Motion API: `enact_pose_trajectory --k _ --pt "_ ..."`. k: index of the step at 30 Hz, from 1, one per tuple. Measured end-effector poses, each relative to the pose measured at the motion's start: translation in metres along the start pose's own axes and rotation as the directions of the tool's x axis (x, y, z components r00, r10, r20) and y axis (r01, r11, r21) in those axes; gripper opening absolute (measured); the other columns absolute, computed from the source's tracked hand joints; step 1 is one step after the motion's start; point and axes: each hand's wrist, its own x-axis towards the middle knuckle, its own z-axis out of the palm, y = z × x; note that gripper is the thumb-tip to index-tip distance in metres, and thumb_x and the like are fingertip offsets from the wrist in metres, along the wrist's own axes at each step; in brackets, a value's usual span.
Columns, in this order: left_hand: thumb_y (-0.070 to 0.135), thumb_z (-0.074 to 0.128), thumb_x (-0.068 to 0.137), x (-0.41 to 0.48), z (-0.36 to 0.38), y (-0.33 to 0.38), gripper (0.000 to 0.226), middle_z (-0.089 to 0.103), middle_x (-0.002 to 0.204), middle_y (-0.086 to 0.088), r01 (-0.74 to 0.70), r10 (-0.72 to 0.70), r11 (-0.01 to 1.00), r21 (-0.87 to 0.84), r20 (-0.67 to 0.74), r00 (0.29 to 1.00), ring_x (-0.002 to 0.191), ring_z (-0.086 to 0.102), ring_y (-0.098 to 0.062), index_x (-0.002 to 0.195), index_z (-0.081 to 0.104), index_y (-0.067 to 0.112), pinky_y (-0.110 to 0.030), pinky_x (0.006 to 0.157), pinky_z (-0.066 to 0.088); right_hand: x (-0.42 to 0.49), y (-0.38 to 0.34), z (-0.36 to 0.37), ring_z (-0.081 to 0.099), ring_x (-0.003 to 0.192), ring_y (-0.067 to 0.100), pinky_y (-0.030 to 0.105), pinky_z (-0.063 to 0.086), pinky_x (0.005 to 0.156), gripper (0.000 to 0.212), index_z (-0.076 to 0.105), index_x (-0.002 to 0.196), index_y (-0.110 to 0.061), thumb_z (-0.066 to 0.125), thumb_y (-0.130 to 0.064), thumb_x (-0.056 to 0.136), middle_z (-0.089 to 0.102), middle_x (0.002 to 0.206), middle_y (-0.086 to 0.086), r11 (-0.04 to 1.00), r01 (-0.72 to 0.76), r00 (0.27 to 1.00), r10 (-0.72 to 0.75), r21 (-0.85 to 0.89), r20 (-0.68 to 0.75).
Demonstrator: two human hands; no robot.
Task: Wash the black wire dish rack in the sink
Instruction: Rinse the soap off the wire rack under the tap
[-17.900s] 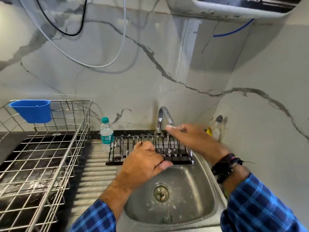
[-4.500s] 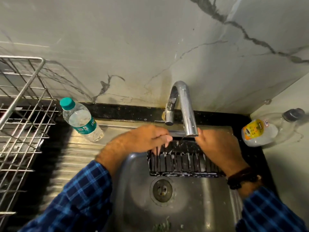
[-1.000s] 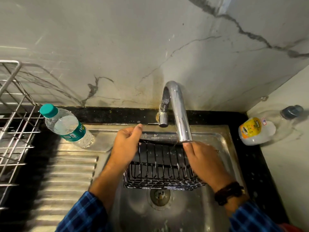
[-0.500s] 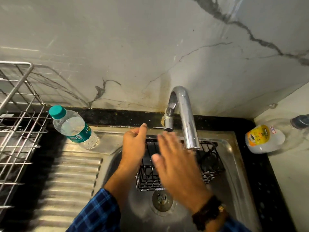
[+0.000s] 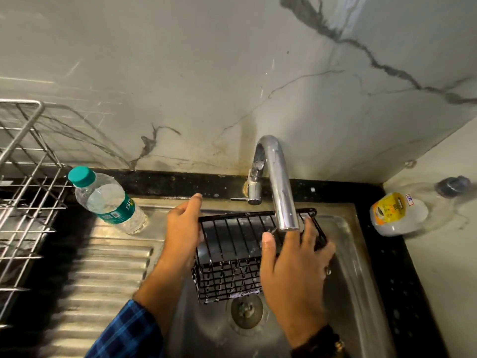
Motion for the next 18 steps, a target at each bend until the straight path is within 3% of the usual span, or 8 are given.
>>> enact_pose_trajectory --k 3,6,8,10,12,14,16,18 --pt "0.045 0.059 0.095 -0.004 0.002 -0.002 0.031 0.053 0.078 -0.016 0.046 -0.046 0.998 -0.046 0.005 0.999 0.072 0.052 -0.029 0.084 0.06 0.017 -0.041 0.067 0.045 -0.013 -0.023 -0.001 -0.003 0.151 0.044 0.074 0.016 0.113 0.066 0.056 0.13 -0.025 0.014 -0.062 0.097 0.035 0.157 0.009 0.99 0.133 0.987 -0.127 0.053 -0.097" --pt "0.034 0.058 0.095 -0.016 0.011 -0.008 0.034 0.068 0.081 -0.024 0.075 -0.071 0.995 -0.071 0.063 0.996 0.075 0.062 -0.032 0.085 0.07 0.003 -0.046 0.07 0.05 -0.032 -0.043 0.001 0.039 0.143 0.028 0.081 0.005 0.108 0.051 0.065 0.126 -0.03 0.027 -0.053 0.099 0.059 0.138 -0.006 0.936 0.34 0.929 -0.32 0.091 -0.186" --pt "0.031 0.059 0.095 -0.022 0.008 -0.011 0.038 0.07 0.078 -0.027 0.101 -0.094 0.991 -0.083 0.089 0.992 0.071 0.065 -0.028 0.085 0.072 -0.004 -0.045 0.067 0.053 -0.036 -0.046 -0.003 0.053 0.132 0.017 0.08 0.009 0.107 0.053 0.068 0.125 -0.031 0.03 -0.057 0.098 0.063 0.133 -0.012 0.88 0.474 0.874 -0.465 0.032 -0.144" --pt "0.03 0.057 0.097 -0.025 0.001 -0.011 0.037 0.065 0.063 -0.017 0.129 -0.116 0.987 -0.099 0.125 0.985 0.055 0.059 -0.023 0.081 0.072 0.001 -0.031 0.053 0.047 -0.024 -0.035 -0.013 0.054 0.129 0.012 0.071 0.025 0.109 0.059 0.064 0.13 -0.032 0.025 -0.064 0.098 0.061 0.135 -0.014 0.834 0.552 0.834 -0.551 0.02 -0.032" --pt "0.03 0.055 0.1 -0.029 -0.003 -0.01 0.033 0.059 0.059 -0.01 0.131 -0.116 0.985 -0.112 0.132 0.984 0.049 0.051 -0.019 0.082 0.069 0.007 -0.022 0.044 0.04 -0.01 -0.026 -0.029 0.046 0.133 0.014 0.054 0.035 0.113 0.066 0.049 0.144 -0.035 0.016 -0.068 0.098 0.055 0.14 -0.011 0.843 0.537 0.838 -0.537 0.026 0.095" --pt "0.031 0.055 0.101 -0.031 -0.005 -0.01 0.031 0.054 0.065 -0.01 0.104 -0.095 0.993 -0.058 0.132 0.987 0.054 0.045 -0.02 0.082 0.068 0.011 -0.022 0.043 0.038 0.005 -0.015 -0.038 0.039 0.14 0.017 0.047 0.022 0.122 0.069 0.039 0.15 -0.037 0.012 -0.071 0.096 0.05 0.147 -0.006 0.878 0.477 0.87 -0.467 -0.034 0.159" --pt "0.036 0.057 0.1 -0.028 -0.013 -0.01 0.03 0.049 0.068 -0.011 0.09 -0.085 0.996 -0.025 0.152 0.985 0.054 0.042 -0.02 0.082 0.067 0.014 -0.026 0.045 0.035 0.025 0.001 -0.045 0.035 0.145 0.017 0.05 0.007 0.121 0.07 0.047 0.144 -0.037 0.013 -0.073 0.094 0.043 0.153 -0.009 0.9 0.41 0.909 -0.389 -0.151 0.148" --pt "0.036 0.059 0.099 -0.023 -0.025 -0.012 0.029 0.047 0.064 -0.009 0.118 -0.108 0.991 -0.056 0.159 0.981 0.048 0.04 -0.018 0.085 0.065 0.012 -0.024 0.041 0.032 0.046 0.025 -0.051 0.05 0.132 0.015 0.046 0.031 0.117 0.064 0.058 0.133 -0.035 0.023 -0.072 0.093 0.056 0.142 -0.008 0.95 0.299 0.95 -0.286 -0.095 0.125"
